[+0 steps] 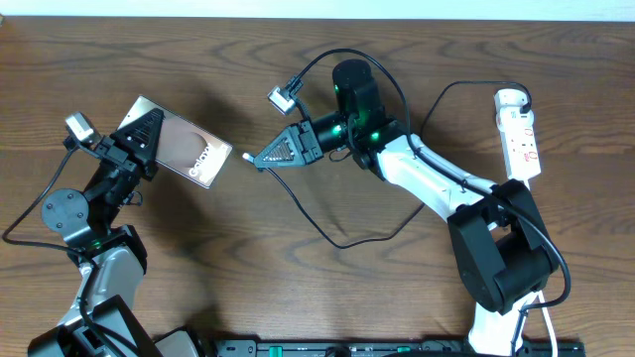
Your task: Plug charger to phone and switch on socket
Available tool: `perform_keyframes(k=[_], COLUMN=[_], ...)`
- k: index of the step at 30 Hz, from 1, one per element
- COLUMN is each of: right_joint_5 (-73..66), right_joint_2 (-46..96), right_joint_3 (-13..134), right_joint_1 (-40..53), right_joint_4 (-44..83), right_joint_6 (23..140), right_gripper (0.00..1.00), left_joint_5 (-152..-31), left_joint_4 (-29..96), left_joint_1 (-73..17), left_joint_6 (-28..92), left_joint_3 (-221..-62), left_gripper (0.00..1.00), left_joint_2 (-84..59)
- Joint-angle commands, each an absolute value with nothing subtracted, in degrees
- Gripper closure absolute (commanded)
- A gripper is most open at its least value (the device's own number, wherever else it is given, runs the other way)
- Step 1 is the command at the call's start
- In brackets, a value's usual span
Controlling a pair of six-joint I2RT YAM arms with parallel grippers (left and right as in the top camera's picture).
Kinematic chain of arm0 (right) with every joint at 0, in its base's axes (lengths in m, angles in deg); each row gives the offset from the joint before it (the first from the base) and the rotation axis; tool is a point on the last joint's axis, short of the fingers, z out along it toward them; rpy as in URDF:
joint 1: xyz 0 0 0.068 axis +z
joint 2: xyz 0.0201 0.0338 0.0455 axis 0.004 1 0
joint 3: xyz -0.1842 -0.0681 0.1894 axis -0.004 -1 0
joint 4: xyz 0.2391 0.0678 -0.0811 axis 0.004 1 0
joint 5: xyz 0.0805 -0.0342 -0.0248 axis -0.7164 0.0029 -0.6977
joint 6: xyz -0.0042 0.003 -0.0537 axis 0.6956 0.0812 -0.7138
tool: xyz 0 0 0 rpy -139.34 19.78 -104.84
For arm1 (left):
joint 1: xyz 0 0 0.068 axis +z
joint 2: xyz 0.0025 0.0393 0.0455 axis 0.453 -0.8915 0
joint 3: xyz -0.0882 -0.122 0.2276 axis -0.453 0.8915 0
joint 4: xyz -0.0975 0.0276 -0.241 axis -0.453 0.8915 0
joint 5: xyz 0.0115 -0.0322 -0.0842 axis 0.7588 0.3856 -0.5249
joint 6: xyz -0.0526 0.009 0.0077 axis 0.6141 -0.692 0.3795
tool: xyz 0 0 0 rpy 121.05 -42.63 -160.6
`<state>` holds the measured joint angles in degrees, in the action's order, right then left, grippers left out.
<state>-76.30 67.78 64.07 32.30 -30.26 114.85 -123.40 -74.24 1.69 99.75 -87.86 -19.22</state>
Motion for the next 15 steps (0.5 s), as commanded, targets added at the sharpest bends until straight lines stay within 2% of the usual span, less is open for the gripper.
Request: perform_keyframes(k=[1,15], right_joint_5=[-75.8,-74.8], right_joint_2=[67.4,67.4], right_joint_3=[64.8,64.8], right_joint_1=[33.5,35.9], right_joint_4=[-30.4,-30.5], right_joint_6=[115.0,115.8], right_gripper=[0.99,0.99], left_joint_5=[-123.9,-123.2], left_joint_4=[-75.0,-75.0], left_joint_1=[1.6,0.5], left_joint_6=[100.9,100.9], left_joint_3=[-87.6,-87.6], left_gripper=[0.93,0.93], left_joint_2=[-18.7,-18.7])
